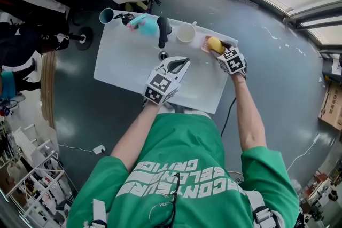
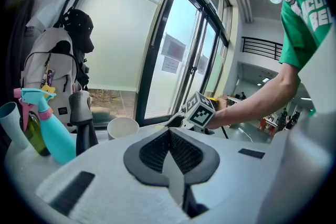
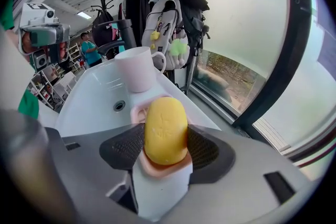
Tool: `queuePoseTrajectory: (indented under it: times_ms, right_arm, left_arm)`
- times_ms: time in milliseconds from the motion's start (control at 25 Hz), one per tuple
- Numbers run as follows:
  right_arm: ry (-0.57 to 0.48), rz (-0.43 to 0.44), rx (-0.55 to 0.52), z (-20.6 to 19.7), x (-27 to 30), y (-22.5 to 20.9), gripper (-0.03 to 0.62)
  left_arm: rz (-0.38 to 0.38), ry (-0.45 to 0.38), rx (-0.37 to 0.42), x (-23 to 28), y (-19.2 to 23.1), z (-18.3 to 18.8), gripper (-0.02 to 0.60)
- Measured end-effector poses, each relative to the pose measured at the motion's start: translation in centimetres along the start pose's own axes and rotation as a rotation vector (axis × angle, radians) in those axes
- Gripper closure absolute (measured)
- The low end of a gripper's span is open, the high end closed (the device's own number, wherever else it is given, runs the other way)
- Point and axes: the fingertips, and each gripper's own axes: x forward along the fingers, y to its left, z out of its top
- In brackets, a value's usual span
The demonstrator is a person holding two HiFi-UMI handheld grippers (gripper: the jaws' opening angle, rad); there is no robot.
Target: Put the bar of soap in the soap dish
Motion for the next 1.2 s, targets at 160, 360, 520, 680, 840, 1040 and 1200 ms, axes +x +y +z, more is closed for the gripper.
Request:
queuePoseTrajectory:
  times_ms: [160,360,520,680,840,1040,1200]
  right_arm:
    - [-0.002,0.011,0.030,-0.1,0.1,0.2,0.345]
    - [-0.003,0.003,0.035,-0.2,0.1,0.5,0.345]
    - [-0.022,-0.011,0.045,0.3,-0.5,0.6,0.345]
    - [-0.040,-0.043,0.069,0.8,-1.5,0.9,0.345]
    - [-0.085,-0.114,0.121,2.2,-4.1,1.6,0.347]
    - [-0.138,-0.186,0.204,3.7,-7.4,4.7,0.349]
    - [-0.243,-0.249,0.292,5.7,-10.1,8.1,0.409]
  left_arm:
    - [-0.005,-0.004,0.005,0.0,0.0,0.1,0.574]
    - [-0.005,-0.005,0.007,-0.6,0.3,0.1,0.574]
    - [-0.014,-0.001,0.014,-1.3,0.6,0.4,0.574]
    - [-0.035,-0.003,0.032,-2.1,0.9,0.9,0.574]
    - [-0.074,-0.014,0.061,-3.3,1.4,1.8,0.574]
    - [-0.134,-0.028,0.075,-5.3,1.9,2.6,0.574]
    - [-0.178,-0.061,0.092,-7.3,2.1,3.5,0.574]
